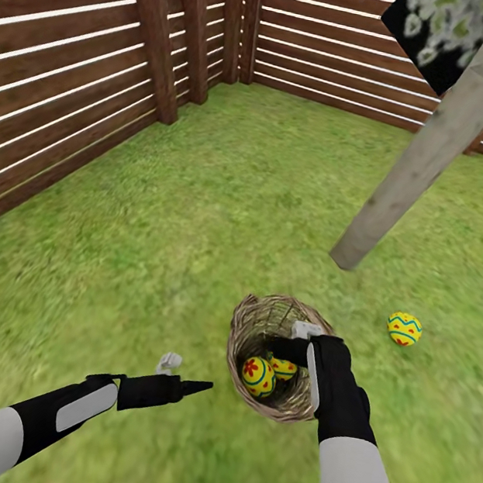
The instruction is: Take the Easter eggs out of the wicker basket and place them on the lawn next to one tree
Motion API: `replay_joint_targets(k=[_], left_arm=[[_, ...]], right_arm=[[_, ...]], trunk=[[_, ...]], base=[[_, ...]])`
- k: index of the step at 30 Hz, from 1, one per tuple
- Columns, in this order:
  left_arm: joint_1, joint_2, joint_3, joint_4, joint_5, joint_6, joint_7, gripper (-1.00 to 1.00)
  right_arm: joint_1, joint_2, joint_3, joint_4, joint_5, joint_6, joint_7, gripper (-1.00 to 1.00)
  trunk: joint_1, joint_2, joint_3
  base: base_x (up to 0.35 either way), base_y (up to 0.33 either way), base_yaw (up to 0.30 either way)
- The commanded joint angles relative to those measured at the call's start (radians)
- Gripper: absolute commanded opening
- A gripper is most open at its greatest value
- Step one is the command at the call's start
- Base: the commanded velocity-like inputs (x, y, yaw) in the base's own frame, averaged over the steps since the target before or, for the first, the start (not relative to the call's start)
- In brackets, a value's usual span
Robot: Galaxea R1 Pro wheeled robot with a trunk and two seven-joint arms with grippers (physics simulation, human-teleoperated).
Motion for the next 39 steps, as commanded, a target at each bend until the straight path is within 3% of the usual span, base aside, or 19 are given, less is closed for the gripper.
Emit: replay_joint_targets(k=[1, 22, 39], left_arm=[[-0.001, 0.001, -0.004, 0.0, 0.011, 0.007, -0.001, 1.0], [-0.001, 0.001, -0.004, 0.0, 0.013, 0.007, -0.006, 1.0], [-0.001, 0.0, -0.004, -0.001, 0.011, 0.007, -0.005, 1.0]], right_arm=[[-0.001, 0.001, -0.004, -0.001, 0.011, -0.003, 0.01, 1.0], [-0.001, 0.001, -0.004, 0.001, 0.014, -0.016, 0.008, 1.0], [-0.001, 0.001, -0.006, 0.008, 0.014, -0.019, 0.007, 1.0]], trunk=[[0.0, 0.0, -0.002], [0.0, 0.0, -0.036], [0.065, -0.119, -0.117]], base=[[0.168, 0.115, 0.0], [0.013, 0.009, 0.0], [0.0, 0.0, 0.0]])
